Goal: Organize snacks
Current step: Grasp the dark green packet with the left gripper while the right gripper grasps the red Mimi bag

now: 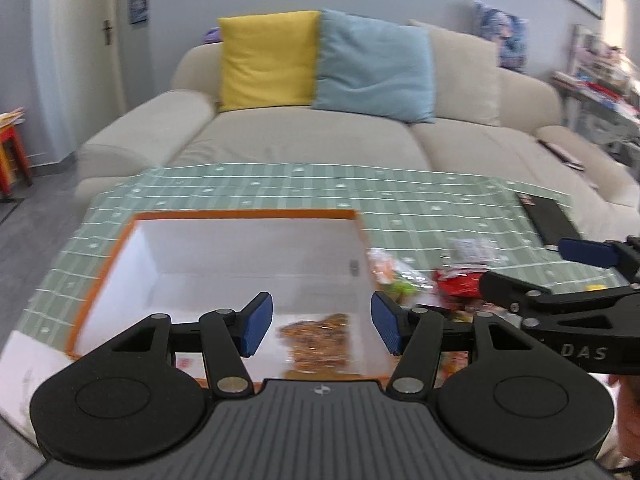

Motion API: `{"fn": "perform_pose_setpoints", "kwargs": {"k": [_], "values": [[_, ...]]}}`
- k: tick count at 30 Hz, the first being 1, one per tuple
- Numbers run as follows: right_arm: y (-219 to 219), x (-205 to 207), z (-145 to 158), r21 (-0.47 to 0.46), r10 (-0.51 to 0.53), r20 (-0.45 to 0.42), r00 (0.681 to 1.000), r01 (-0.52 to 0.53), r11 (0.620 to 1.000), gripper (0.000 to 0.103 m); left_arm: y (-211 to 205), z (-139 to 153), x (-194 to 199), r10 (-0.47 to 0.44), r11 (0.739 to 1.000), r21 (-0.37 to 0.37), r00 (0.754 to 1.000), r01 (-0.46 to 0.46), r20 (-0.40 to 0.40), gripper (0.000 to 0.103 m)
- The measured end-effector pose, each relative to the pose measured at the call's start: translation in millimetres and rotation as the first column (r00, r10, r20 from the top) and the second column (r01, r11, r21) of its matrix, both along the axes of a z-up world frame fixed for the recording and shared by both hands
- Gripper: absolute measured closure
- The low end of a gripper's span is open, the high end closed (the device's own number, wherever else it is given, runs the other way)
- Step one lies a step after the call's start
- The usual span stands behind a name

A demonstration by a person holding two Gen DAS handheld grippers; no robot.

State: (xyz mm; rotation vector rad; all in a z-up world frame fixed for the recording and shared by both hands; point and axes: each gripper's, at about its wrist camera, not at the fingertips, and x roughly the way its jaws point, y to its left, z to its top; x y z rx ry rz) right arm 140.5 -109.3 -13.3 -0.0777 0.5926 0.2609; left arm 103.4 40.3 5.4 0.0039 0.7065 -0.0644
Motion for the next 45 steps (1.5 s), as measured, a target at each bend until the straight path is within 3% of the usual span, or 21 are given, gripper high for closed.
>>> {"fn": "perform_pose_setpoints", "kwargs": {"k": [4,11,13,20,24,31,34,45], "values": [[-30,-12,-14,-0.017,-0.052,0.007,0.999,0.052,0.999,0.009,-26,-10,-5,-0.083,0.996,-0.015,0.997,0.083,-0.003,0.036],[-82,-25,-50,-0.023,-0.162,-0.047,0.986,0.161,0.987,0.010,-68,-33,-11,-0.209,0.977,0.022,0.978,0.210,-0.019,0.036],[-90,-26,-60,-0.024,-0.181,-0.075,0.981,0.179,0.983,0.018,-77,-41,-11,-0.231,0.972,0.033,0.972,0.233,-0.036,0.036],[-93,-21,-78,0.016,-0.141,-0.135,0.981,0.145,0.989,0.022,-95,-58,-5,-0.270,0.960,0.049,0.959,0.274,-0.085,0.039],[-88,-11,-87,0.081,-0.104,-0.191,0.976,0.121,0.989,0.022,-89,-60,-1,-0.236,0.968,0.070,0.968,0.243,-0.091,0.039],[-63,13,-107,0.082,-0.067,-0.258,0.964,0.091,0.993,0.011,-78,-54,12,-0.211,0.971,0.096,0.973,0.219,-0.089,0.039],[-57,24,-115,0.095,-0.062,-0.291,0.955,0.093,0.991,0.011,-78,-54,18,-0.217,0.970,0.094,0.971,0.226,-0.099,0.039],[-63,34,-125,0.097,-0.058,-0.310,0.949,0.092,0.991,0.054,-96,-66,38,-0.267,0.956,0.083,0.953,0.280,-0.144,0.052]]}}
